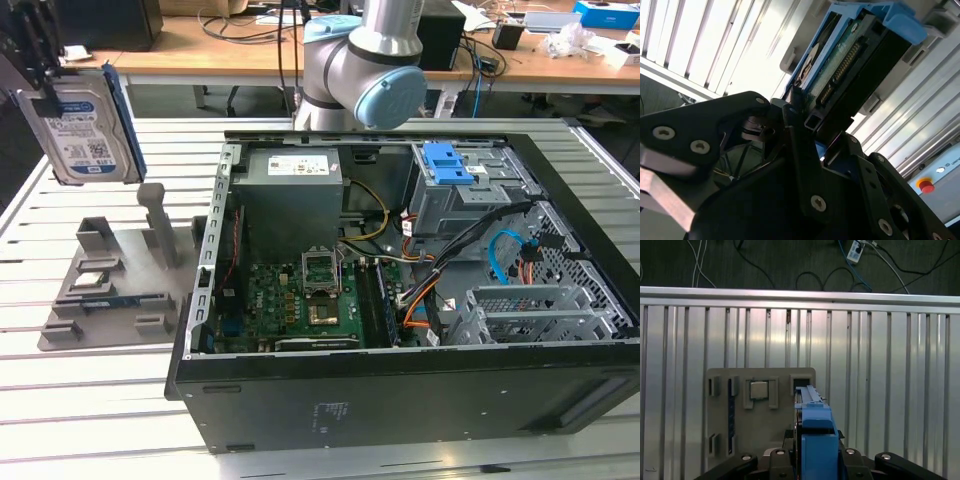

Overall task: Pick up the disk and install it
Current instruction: 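Pick up the disk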

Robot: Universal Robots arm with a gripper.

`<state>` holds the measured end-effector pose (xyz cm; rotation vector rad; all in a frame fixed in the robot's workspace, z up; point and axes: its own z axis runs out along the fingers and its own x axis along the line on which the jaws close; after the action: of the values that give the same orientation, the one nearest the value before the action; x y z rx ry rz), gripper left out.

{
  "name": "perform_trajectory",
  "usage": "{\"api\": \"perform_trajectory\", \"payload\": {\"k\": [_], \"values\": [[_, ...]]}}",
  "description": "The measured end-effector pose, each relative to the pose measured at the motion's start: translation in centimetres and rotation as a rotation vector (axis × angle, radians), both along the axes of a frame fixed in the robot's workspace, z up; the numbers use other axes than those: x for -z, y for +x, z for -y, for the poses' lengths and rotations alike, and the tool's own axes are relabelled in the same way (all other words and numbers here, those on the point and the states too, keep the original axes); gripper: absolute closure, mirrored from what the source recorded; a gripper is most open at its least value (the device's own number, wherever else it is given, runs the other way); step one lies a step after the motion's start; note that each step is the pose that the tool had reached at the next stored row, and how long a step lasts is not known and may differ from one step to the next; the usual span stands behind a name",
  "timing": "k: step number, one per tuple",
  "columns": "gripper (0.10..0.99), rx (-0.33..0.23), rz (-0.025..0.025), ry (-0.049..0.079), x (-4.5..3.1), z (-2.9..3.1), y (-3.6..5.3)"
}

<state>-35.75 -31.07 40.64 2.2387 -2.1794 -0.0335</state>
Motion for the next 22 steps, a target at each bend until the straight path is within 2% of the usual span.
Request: {"api": "perform_trajectory", "payload": {"k": [10,18,22], "values": [[0.722,0.0,0.0001,0.0,-2.5,-0.02,0.0],[0.722,0.0,0.0,0.0,-3.7,-0.04,0.0],[0.722,0.0,0.0001,0.0,-4.67,-0.05,0.0]]}}
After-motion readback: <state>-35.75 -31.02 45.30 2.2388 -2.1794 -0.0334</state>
